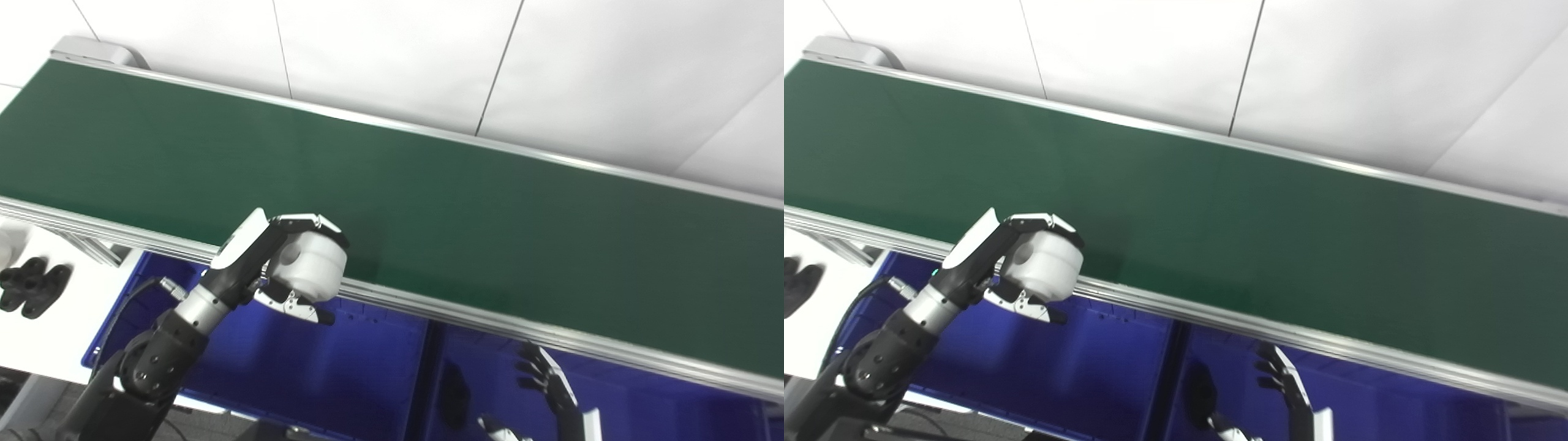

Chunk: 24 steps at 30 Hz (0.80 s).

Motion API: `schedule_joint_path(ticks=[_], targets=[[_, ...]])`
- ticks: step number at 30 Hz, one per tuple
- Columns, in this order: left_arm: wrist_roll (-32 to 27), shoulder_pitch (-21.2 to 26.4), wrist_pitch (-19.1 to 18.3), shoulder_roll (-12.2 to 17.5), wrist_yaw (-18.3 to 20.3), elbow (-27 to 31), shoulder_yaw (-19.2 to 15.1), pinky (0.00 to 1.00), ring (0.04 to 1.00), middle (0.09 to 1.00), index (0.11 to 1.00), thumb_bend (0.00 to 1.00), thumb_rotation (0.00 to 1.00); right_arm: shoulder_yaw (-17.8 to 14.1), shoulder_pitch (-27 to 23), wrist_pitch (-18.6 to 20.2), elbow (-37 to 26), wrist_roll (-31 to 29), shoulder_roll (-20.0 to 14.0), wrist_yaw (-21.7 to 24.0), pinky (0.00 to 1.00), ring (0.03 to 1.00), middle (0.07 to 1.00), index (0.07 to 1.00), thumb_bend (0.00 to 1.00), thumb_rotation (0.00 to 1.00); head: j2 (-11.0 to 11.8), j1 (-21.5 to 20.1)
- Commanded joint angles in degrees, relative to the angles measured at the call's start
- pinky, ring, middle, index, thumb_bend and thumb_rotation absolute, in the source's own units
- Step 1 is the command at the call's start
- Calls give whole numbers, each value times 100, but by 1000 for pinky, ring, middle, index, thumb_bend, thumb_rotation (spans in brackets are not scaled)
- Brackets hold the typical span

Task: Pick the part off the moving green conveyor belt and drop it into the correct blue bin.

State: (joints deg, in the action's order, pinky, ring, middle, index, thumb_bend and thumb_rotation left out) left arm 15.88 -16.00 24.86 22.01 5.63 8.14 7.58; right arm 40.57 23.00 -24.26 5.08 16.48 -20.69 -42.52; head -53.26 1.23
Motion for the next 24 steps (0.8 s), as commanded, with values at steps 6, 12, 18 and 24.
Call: schedule_joint_path(ticks=[6, 12, 18, 24], targets=[[-267, -420, 204, 96, -32, 245, 293, 425, 475, 536, 444, 496, 0, -409, 172, -266, -311, 128, 234, 498, 646, 745, 799, 831, 774, 511, -24, -216], [-302, -562, 206, 178, -127, 20, 634, 454, 482, 530, 442, 496, 0, -587, 190, -265, -309, 191, 370, 637, 640, 740, 793, 825, 763, 503, -19, -383], [-88, -594, 206, 341, -237, -323, 1025, 469, 481, 527, 445, 496, 0, -686, 198, -266, -336, 209, 478, 739, 638, 738, 790, 822, 767, 496, -7, -611], [216, -460, 206, 480, -574, -715, 1434, 464, 463, 527, 459, 497, 0, -710, 190, -266, -261, 328, 545, 703, 644, 741, 788, 825, 756, 494, 68, -759]])
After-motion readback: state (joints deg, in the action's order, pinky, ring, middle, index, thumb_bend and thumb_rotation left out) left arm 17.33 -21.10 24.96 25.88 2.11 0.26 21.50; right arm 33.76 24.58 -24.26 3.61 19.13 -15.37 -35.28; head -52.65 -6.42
